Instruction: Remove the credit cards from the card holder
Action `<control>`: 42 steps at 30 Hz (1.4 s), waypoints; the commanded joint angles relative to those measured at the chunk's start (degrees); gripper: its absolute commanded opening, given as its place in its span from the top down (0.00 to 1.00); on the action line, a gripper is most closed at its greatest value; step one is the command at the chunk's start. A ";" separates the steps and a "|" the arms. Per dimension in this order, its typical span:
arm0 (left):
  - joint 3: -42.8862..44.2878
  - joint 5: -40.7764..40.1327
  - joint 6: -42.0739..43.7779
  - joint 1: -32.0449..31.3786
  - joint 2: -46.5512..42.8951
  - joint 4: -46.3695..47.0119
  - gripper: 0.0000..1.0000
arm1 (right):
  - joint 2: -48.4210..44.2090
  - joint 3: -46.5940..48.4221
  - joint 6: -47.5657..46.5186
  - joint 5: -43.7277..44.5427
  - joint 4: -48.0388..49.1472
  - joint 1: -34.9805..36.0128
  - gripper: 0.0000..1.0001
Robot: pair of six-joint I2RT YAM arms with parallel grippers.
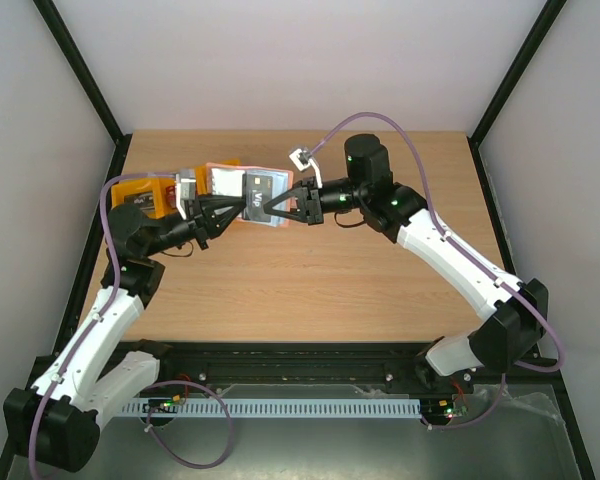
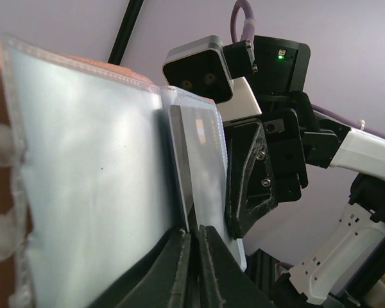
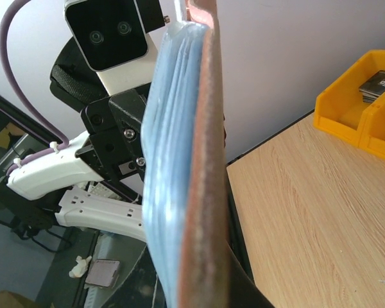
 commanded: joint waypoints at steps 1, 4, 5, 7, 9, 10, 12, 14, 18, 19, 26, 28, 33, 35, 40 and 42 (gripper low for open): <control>0.63 1.84 0.89 -0.96 0.99 -0.30 0.97 | -0.03 1.54 0.44 -4.80 6.81 0.96 0.98; 0.69 2.62 0.70 -1.17 0.97 0.22 0.98 | 0.18 1.74 0.09 -4.76 6.58 0.95 0.98; 0.74 2.80 0.62 -1.20 0.90 0.31 0.98 | 0.22 1.74 -0.29 -4.74 6.23 0.96 0.98; 0.96 3.21 0.25 -1.14 0.73 0.33 0.98 | 0.14 1.82 -2.09 -4.36 4.29 0.84 0.98; 1.05 3.04 -0.29 -0.83 0.33 0.39 0.98 | -0.07 1.75 -3.86 -3.21 2.10 0.42 0.95; 0.91 2.69 -0.38 -0.69 0.05 0.33 0.98 | -0.20 1.67 -4.08 -2.97 1.37 0.19 0.92; 0.64 1.53 -0.37 -0.45 -0.28 -0.31 0.98 | -0.62 1.45 -4.36 -2.52 0.76 -0.05 0.87; 0.33 -0.43 -0.73 0.04 -0.63 -0.90 0.98 | -1.06 1.24 -4.92 -2.21 0.28 -0.18 0.86; -0.45 -2.57 -3.02 1.53 -0.97 0.02 0.98 | -1.69 0.68 -5.52 -1.26 -0.75 -0.72 0.86; -0.44 -2.47 -2.86 1.65 -1.11 0.05 0.98 | -1.87 0.48 -5.51 -1.15 -0.90 -0.86 0.86; 0.00 -1.53 1.74 2.22 -2.49 -3.96 0.98 | -2.28 0.02 -5.59 -0.70 -1.71 -1.42 0.94; 0.00 -1.96 1.60 2.66 -2.62 -4.31 0.98 | -2.22 0.28 -5.47 -0.72 -1.72 -1.42 0.98; 0.52 -3.62 1.43 5.49 -3.50 -6.18 0.98 | -3.29 -0.24 -6.85 2.35 -3.85 -3.63 0.98; 0.51 -4.79 1.82 6.39 -3.86 -7.31 0.98 | -3.94 -1.83 -5.25 5.88 -2.80 -5.37 0.98; 0.52 -11.24 1.00 9.86 -5.10 -12.58 0.98 | -3.10 -4.23 3.19 14.89 1.23 -10.40 0.98; 0.89 -17.11 0.02 11.54 -5.36 -17.48 0.98 | -2.54 -4.58 5.92 18.36 1.95 -12.22 0.98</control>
